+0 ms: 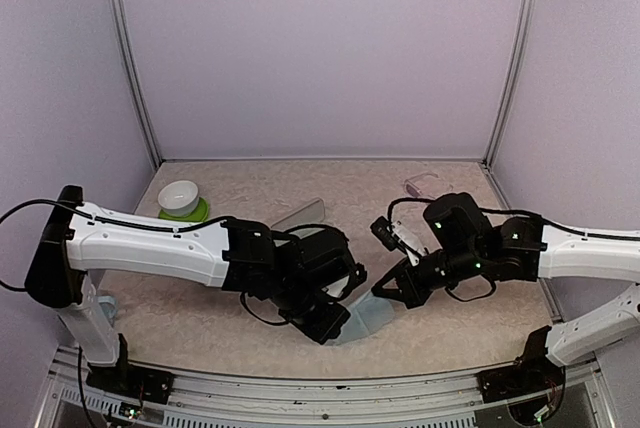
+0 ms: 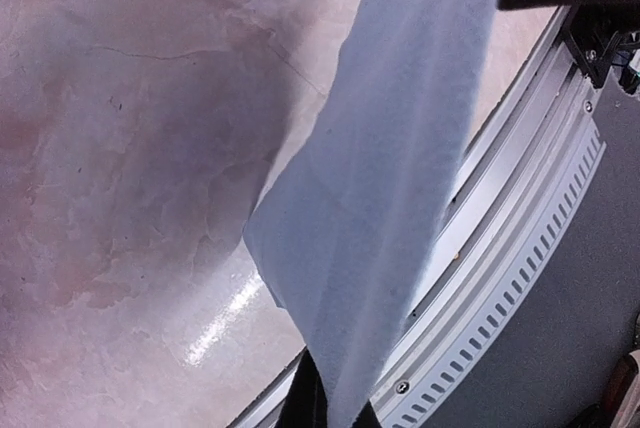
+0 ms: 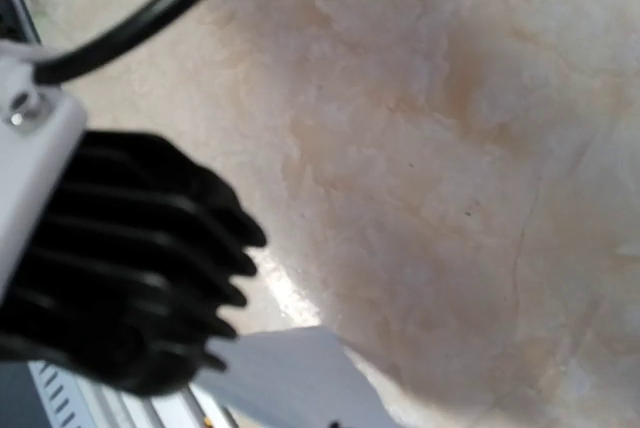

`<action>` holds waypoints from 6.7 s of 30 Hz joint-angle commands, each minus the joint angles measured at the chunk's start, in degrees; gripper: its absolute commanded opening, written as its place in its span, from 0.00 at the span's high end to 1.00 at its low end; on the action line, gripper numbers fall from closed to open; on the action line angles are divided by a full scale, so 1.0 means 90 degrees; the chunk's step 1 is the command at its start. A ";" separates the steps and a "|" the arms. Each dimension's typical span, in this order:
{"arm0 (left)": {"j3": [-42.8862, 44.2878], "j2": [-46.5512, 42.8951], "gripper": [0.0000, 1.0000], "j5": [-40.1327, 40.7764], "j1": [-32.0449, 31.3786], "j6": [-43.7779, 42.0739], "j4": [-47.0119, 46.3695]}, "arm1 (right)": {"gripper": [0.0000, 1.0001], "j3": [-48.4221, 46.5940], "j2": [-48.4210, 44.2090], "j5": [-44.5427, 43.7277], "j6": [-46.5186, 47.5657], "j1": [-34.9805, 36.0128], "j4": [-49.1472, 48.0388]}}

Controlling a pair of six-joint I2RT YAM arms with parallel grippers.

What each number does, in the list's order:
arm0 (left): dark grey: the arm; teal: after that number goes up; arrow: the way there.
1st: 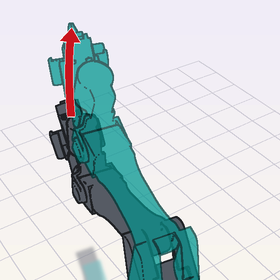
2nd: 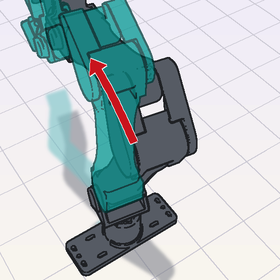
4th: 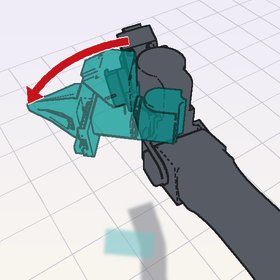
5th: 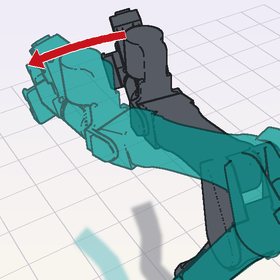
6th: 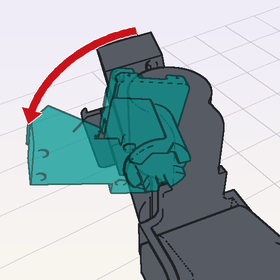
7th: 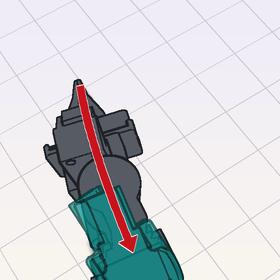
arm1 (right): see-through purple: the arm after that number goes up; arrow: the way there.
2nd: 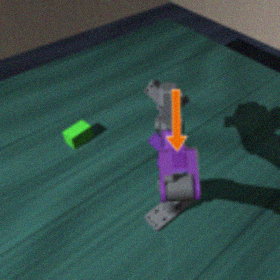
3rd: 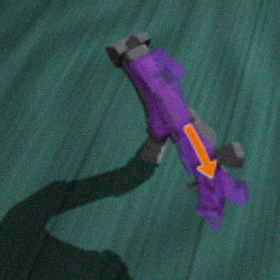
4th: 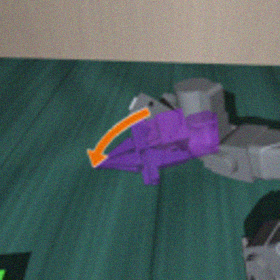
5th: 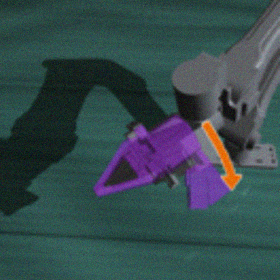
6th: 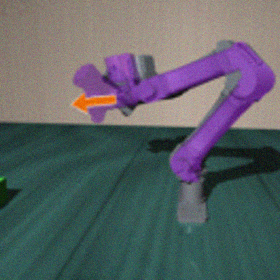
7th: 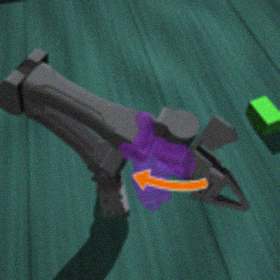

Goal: Organize the sunglasses
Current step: Fold the glasses cleaning cloth at the center of the board, then pick up the folded cleaning cloth from the center of the board.

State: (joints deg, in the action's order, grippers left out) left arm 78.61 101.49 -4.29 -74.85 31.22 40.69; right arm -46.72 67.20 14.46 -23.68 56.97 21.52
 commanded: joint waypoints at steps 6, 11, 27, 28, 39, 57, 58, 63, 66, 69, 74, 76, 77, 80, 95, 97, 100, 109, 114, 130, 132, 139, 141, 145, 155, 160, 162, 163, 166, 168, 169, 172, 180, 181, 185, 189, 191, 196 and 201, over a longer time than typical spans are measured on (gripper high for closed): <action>0.0105 0.0294 1.00 -0.0466 0.0521 -0.0529 0.0275 | 1.00 -0.0147 0.0557 -0.0525 -0.0220 0.0059 -0.0059; 0.0155 0.0297 1.00 -0.0407 0.1022 -0.0826 0.0331 | 1.00 -0.0352 0.0919 -0.0851 -0.0038 0.0052 -0.0189; 0.1430 0.0895 1.00 0.0065 0.2413 -0.2344 0.0662 | 1.00 -0.1566 0.2211 -0.1012 0.1494 -0.1068 -0.0818; 0.1554 0.0970 1.00 0.0134 0.2454 -0.2444 0.0722 | 1.00 -0.1618 0.2273 -0.0984 0.1550 -0.1155 -0.0853; 0.1295 0.1168 1.00 0.0327 0.2399 -0.2982 0.0724 | 1.00 -0.0798 0.2298 -0.0282 0.1451 -0.1301 -0.1345; 0.1103 0.1626 1.00 -0.0646 0.1357 -0.3138 0.1331 | 1.00 0.0529 0.1448 0.0454 0.0850 -0.1272 -0.1164; 0.1043 0.1633 1.00 -0.0755 0.1315 -0.3137 0.1308 | 1.00 0.0613 0.1411 0.0450 0.0821 -0.1264 -0.1150; 0.0804 0.1657 1.00 -0.1164 0.1261 -0.3012 0.0962 | 1.00 0.0766 0.1382 0.0463 0.0743 -0.1234 -0.1184; 0.0816 0.1771 1.00 -0.1442 0.1299 -0.3046 0.0863 | 1.00 0.0727 0.1492 0.0361 0.0749 -0.1233 -0.1115; 0.0887 0.1928 1.00 -0.1537 0.1340 -0.3116 0.0897 | 1.00 0.0645 0.1644 0.0307 0.0785 -0.1233 -0.1054; 0.0937 0.2012 1.00 -0.1597 0.1510 -0.3285 0.0943 | 1.00 0.0527 0.1791 0.0268 0.0812 -0.1234 -0.1048; 0.0974 0.2028 1.00 -0.1598 0.1595 -0.3360 0.0973 | 1.00 0.0479 0.1872 0.0262 0.0812 -0.1233 -0.1041; 0.0996 0.2056 1.00 -0.1562 0.1634 -0.3417 0.1013 | 1.00 0.0449 0.1912 0.0251 0.0815 -0.1232 -0.1038; 0.1063 0.2132 1.00 -0.1511 0.1742 -0.3537 0.1103 | 1.00 0.0385 0.2034 0.0196 0.0796 -0.1237 -0.1044; 0.1315 0.2391 1.00 -0.1307 0.2026 -0.3809 0.1278 | 1.00 0.0085 0.2558 -0.0533 0.0824 -0.1232 -0.0901; 0.1358 0.2437 1.00 -0.1296 0.2037 -0.3818 0.1293 | 1.00 0.0066 0.2569 -0.0685 0.0835 -0.1235 -0.0872; 0.1424 0.2507 1.00 -0.1301 0.2037 -0.3833 0.1309 | 1.00 0.0045 0.2599 -0.0777 0.0887 -0.1234 -0.0834; 0.1565 0.2656 1.00 -0.1221 0.2042 -0.3838 0.1474 | 1.00 0.0030 0.2700 -0.0749 0.0955 -0.1233 -0.0867; 0.1611 0.2729 1.00 -0.1058 0.2037 -0.3816 0.1708 | 1.00 0.0004 0.2779 -0.0776 0.1015 -0.1234 -0.0894; 0.1648 0.2698 0.94 -0.1028 0.2101 -0.3566 0.1779 | 1.00 -0.0145 0.3052 -0.0778 0.1170 -0.1245 -0.0949; 0.1632 0.2675 0.91 -0.1042 0.2106 -0.3548 0.1788 | 1.00 -0.0136 0.3068 -0.0784 0.1174 -0.1242 -0.0962; 0.1631 0.2596 0.90 -0.1117 0.2115 -0.3482 0.1792 | 1.00 -0.0140 0.3097 -0.0794 0.1181 -0.1241 -0.1005; 0.1599 0.2543 0.90 -0.1074 0.2118 -0.3456 0.1764 | 1.00 -0.0170 0.3111 -0.0708 0.1214 -0.1242 -0.1030; 0.1482 0.2403 0.89 -0.1063 0.2137 -0.3343 0.1544 | 1.00 -0.0166 0.3031 -0.0463 0.1304 -0.1237 -0.1192; 0.0617 0.1329 0.78 -0.1546 0.2652 -0.2534 0.0505 | 0.93 -0.0210 0.3051 -0.0053 0.1528 -0.1233 -0.1215; 0.0179 0.1031 0.78 -0.1748 0.2711 -0.2176 -0.0076 | 0.75 -0.0247 0.3015 -0.0061 0.1535 -0.1232 -0.1174; 0.0203 0.1028 0.78 -0.1749 0.2711 -0.2072 -0.0179 | 0.73 -0.0258 0.2962 -0.0126 0.1532 -0.1237 -0.1122; 0.0222 0.1035 0.78 -0.1737 0.2711 -0.2004 -0.0233 | 0.71 -0.0258 0.2923 -0.0176 0.1526 -0.1239 -0.1085; 0.0322 0.1113 0.79 -0.1745 0.2697 -0.1773 -0.0441 | 0.67 -0.0240 0.2781 -0.0386 0.1490 -0.1232 -0.0975; 0.0417 0.1214 0.81 -0.1733 0.2652 -0.1641 -0.0550 | 0.65 -0.0198 0.2653 -0.0526 0.1441 -0.1232 -0.0893; 0.0472 0.1281 0.81 -0.1714 0.2623 -0.1588 -0.0598 | 0.64 -0.0162 0.2583 -0.0586 0.1424 -0.1234 -0.0865; 0.0599 0.1510 0.81 -0.1616 0.2559 -0.1417 -0.0675 | 0.60 -0.0057 0.2333 -0.0803 0.1339 -0.1242 -0.0789; 0.1008 0.1995 0.82 -0.1360 0.2411 -0.1323 -0.0554 | 0.58 0.0327 0.1831 -0.0885 0.0987 -0.1237 -0.0759; 0.1043 0.2032 0.82 -0.1259 0.2409 -0.1314 -0.0493 | 0.58 0.0357 0.1801 -0.0873 0.0941 -0.1234 -0.0760; 0.1019 0.2022 0.82 -0.0996 0.2389 -0.1311 -0.0405 | 0.59 0.0457 0.1701 -0.0834 0.0783 -0.1232 -0.0806; 0.0904 0.1985 0.82 -0.0895 0.2344 -0.1343 -0.0390 | 0.59 0.0494 0.1716 -0.0815 0.0711 -0.1235 -0.0829; 0.0860 0.1993 0.82 -0.0903 0.2317 -0.1351 -0.0420 | 0.59 0.0485 0.1737 -0.0802 0.0707 -0.1232 -0.0834; 0.0862 0.2020 0.82 -0.0931 0.2236 -0.1338 -0.0490 | 0.59 0.0474 0.1781 -0.0796 0.0705 -0.1234 -0.0824; 0.0878 0.2106 0.81 -0.0838 0.2197 -0.1273 -0.0448 | 0.59 0.0506 0.1786 -0.0789 0.0679 -0.1233 -0.0818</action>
State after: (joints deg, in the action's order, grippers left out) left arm 86.41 119.31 -12.99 -54.57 19.18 36.25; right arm -42.89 84.05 7.31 -16.84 46.04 13.91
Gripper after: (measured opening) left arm 0.184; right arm 0.414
